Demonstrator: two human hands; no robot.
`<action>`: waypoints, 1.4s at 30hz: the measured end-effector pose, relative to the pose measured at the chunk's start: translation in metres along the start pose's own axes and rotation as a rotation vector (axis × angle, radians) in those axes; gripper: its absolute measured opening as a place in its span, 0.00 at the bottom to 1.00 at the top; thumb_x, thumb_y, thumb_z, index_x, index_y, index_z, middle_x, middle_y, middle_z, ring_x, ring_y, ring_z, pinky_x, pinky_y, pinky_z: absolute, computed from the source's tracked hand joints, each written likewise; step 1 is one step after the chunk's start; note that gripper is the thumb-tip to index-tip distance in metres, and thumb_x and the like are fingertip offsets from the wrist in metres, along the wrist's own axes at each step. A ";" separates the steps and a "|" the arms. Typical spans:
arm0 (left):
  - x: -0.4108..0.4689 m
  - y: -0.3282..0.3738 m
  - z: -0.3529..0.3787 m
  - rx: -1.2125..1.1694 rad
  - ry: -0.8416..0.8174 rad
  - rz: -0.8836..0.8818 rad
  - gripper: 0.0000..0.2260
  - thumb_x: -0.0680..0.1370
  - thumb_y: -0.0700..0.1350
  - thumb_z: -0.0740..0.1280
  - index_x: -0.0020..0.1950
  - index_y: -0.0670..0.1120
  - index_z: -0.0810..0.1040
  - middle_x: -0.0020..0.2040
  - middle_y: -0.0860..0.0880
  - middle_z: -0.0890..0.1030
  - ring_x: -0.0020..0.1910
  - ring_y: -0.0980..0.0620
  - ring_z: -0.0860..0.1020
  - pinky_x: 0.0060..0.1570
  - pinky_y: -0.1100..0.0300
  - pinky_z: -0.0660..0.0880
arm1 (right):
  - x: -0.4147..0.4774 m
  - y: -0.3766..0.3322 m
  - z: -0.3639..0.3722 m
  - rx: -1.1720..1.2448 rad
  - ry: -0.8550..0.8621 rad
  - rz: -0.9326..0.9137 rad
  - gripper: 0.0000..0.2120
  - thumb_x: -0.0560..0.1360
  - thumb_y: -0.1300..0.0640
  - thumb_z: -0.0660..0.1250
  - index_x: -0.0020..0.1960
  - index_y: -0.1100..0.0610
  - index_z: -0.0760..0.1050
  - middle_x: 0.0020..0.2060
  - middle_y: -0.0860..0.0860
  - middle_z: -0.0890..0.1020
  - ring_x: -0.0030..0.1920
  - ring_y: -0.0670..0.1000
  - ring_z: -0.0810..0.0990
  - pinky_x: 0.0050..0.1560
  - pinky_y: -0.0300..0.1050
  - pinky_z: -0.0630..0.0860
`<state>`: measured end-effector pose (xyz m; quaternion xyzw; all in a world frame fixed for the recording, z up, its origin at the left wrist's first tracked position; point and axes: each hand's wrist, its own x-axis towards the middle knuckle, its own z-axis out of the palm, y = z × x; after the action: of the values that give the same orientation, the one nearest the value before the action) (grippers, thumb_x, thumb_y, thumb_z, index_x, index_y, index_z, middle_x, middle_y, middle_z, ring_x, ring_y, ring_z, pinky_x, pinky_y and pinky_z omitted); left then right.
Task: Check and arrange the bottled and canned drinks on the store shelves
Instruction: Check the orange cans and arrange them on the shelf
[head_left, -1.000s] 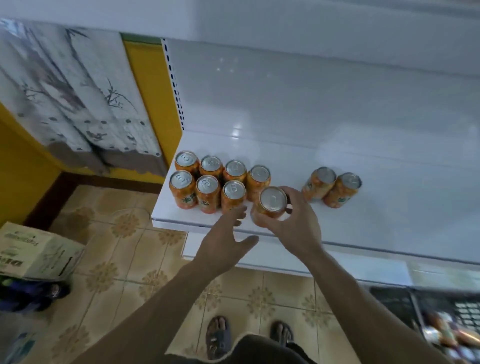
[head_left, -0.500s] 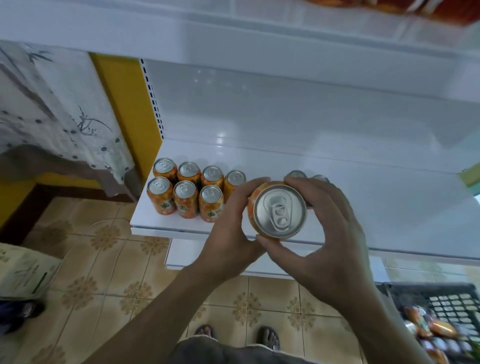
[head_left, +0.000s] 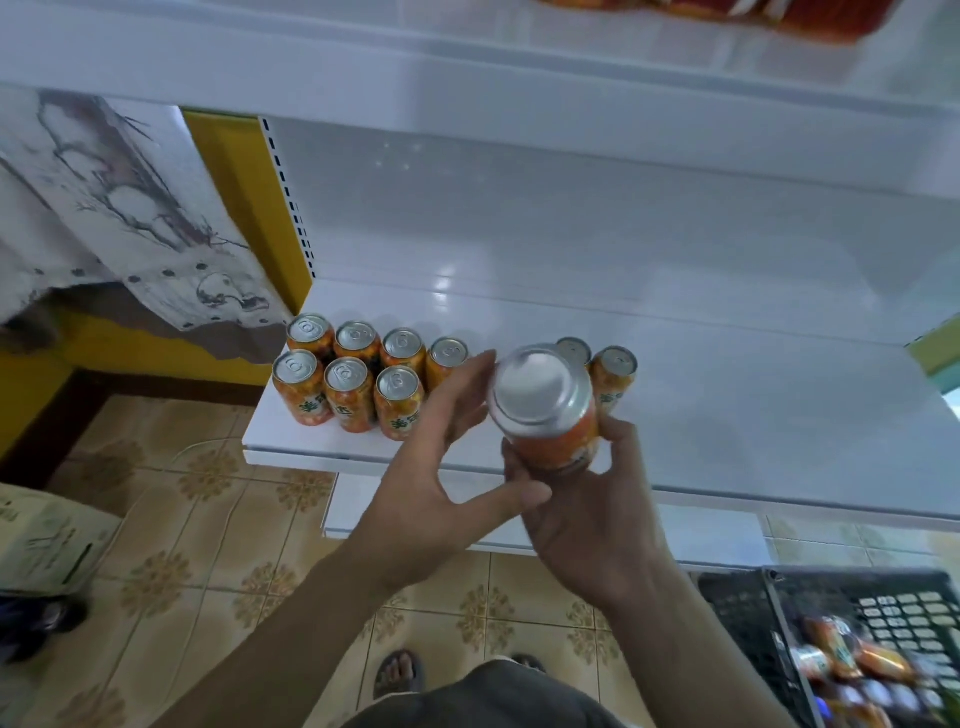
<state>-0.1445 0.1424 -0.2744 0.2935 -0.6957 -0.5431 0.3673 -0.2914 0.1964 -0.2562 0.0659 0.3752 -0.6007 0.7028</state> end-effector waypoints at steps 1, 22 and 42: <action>0.000 0.003 0.002 -0.011 -0.003 0.012 0.39 0.70 0.50 0.76 0.77 0.53 0.61 0.73 0.62 0.69 0.75 0.56 0.66 0.73 0.54 0.67 | 0.001 0.003 -0.002 0.020 -0.008 0.036 0.25 0.76 0.44 0.63 0.52 0.66 0.84 0.44 0.59 0.83 0.40 0.53 0.83 0.40 0.41 0.83; 0.000 0.021 0.010 0.056 -0.065 0.071 0.33 0.71 0.49 0.75 0.74 0.54 0.67 0.71 0.54 0.73 0.72 0.48 0.70 0.69 0.51 0.70 | 0.011 0.016 -0.019 -0.009 -0.173 -0.047 0.19 0.82 0.45 0.59 0.52 0.56 0.84 0.43 0.51 0.81 0.42 0.48 0.81 0.52 0.42 0.69; 0.016 0.023 -0.007 -0.458 0.149 -0.290 0.20 0.75 0.49 0.72 0.66 0.54 0.76 0.62 0.50 0.81 0.59 0.46 0.82 0.55 0.51 0.80 | 0.006 -0.004 -0.020 -0.872 -0.098 -0.700 0.27 0.69 0.36 0.66 0.66 0.43 0.68 0.53 0.46 0.82 0.51 0.51 0.84 0.45 0.44 0.82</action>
<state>-0.1477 0.1309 -0.2478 0.3386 -0.4767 -0.7099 0.3925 -0.3039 0.2013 -0.2725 -0.3869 0.5554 -0.5898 0.4405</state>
